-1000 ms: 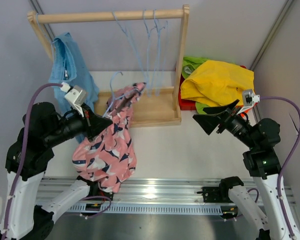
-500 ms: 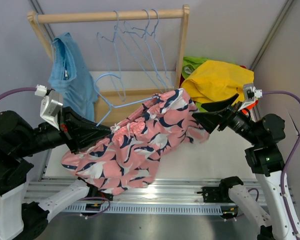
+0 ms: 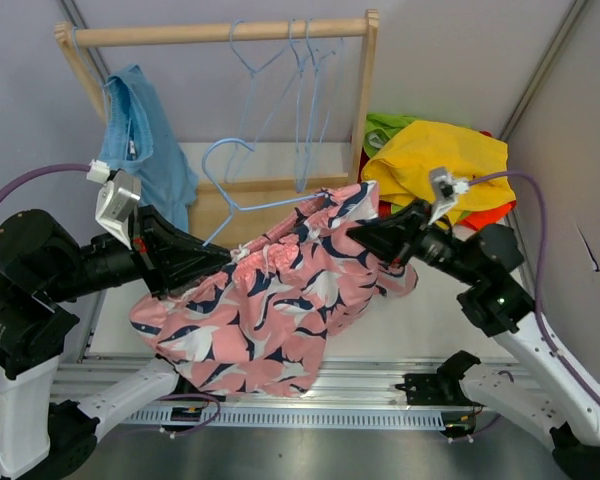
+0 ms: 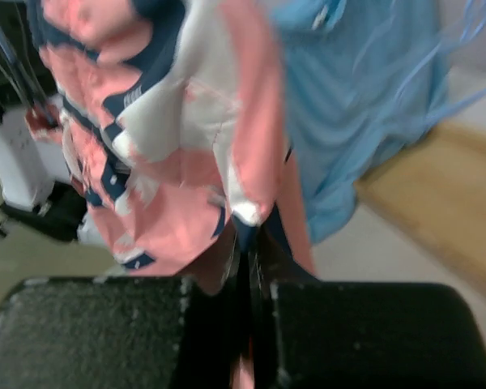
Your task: Remove the shorts from the hanger
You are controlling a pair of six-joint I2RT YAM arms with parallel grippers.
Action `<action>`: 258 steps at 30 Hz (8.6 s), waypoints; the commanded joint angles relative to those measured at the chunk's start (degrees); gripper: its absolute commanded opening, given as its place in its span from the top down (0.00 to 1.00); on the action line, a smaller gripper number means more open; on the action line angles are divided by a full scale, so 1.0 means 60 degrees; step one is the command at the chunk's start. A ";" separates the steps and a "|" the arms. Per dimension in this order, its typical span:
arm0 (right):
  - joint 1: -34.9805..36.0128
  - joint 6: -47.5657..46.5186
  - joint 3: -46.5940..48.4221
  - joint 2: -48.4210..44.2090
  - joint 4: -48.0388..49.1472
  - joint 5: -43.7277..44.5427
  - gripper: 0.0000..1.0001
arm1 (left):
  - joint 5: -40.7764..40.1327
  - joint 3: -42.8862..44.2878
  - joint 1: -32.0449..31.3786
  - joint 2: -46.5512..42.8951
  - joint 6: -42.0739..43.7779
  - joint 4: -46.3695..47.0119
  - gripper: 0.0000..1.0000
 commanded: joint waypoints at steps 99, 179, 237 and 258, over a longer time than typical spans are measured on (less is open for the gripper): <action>-0.4422 0.0184 -0.1817 0.4718 0.0659 0.5509 0.01 | -0.8993 0.4346 0.1568 0.6342 0.1586 0.0636 1.00; -0.3499 -0.0284 -0.4224 -0.1205 -0.2755 0.5171 0.01 | -0.9038 0.2889 0.6065 0.5423 0.0869 -0.0009 0.22; -0.3382 -0.0373 -0.0169 -0.1879 -0.1993 -0.0393 0.01 | 0.0422 -0.1374 0.2142 -0.1387 0.0767 0.0034 1.00; -0.1038 -0.0739 0.0581 -0.1057 -0.2169 0.1319 0.01 | 0.0368 0.0678 0.0630 -0.0362 0.0195 0.0284 1.00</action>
